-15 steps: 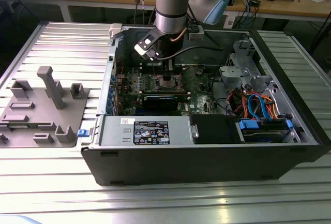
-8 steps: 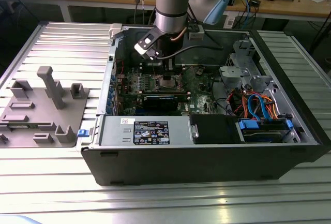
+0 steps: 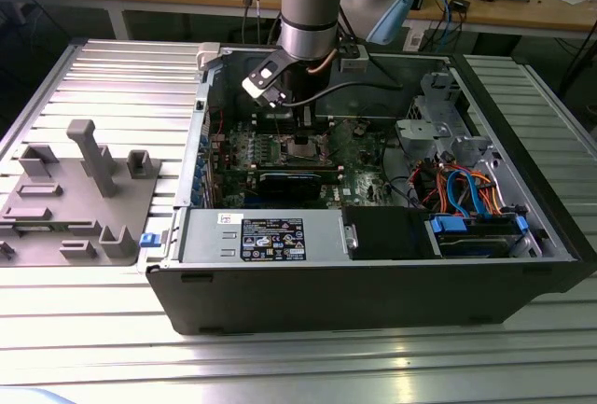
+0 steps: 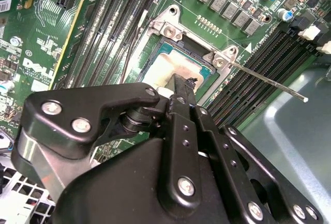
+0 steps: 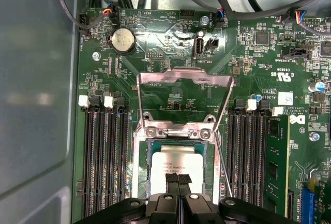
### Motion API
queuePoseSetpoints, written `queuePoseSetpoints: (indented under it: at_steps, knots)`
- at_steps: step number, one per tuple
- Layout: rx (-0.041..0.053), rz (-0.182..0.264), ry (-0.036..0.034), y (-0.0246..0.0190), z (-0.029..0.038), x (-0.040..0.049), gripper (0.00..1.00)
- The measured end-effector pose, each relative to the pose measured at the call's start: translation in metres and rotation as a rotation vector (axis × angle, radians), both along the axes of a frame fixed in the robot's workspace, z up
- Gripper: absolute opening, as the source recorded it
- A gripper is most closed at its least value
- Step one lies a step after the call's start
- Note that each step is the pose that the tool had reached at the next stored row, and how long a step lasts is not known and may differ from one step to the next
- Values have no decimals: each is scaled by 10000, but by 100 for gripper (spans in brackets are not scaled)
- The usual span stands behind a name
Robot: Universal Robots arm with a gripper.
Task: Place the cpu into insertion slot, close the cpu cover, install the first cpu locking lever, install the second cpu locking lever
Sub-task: 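Close the cpu cover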
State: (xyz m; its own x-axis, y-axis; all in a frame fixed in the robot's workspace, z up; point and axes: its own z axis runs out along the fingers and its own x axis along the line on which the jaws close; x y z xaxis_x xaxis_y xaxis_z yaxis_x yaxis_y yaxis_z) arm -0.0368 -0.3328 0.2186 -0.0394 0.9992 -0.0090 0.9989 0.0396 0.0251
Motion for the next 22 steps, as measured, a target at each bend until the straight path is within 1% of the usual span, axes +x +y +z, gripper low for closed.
queuePoseSetpoints:
  at_steps: [4,5,6,8,9,10,11,16,20,22]
  knots:
    - [0,-20,0,0,0,0,11]
    - [-1,-19,6,0,0,3,11]
    - [0,-19,29,0,0,11,11]
    - [0,-20,135,0,0,42,11]
    - [0,-21,206,0,0,59,11]
    - [-2,-20,246,0,0,68,11]
    - [-2,-21,263,0,1,72,11]
    - [0,-21,274,0,6,75,11]
    - [-3,-21,274,0,51,76,11]
    - [-5,-20,274,0,94,75,11]
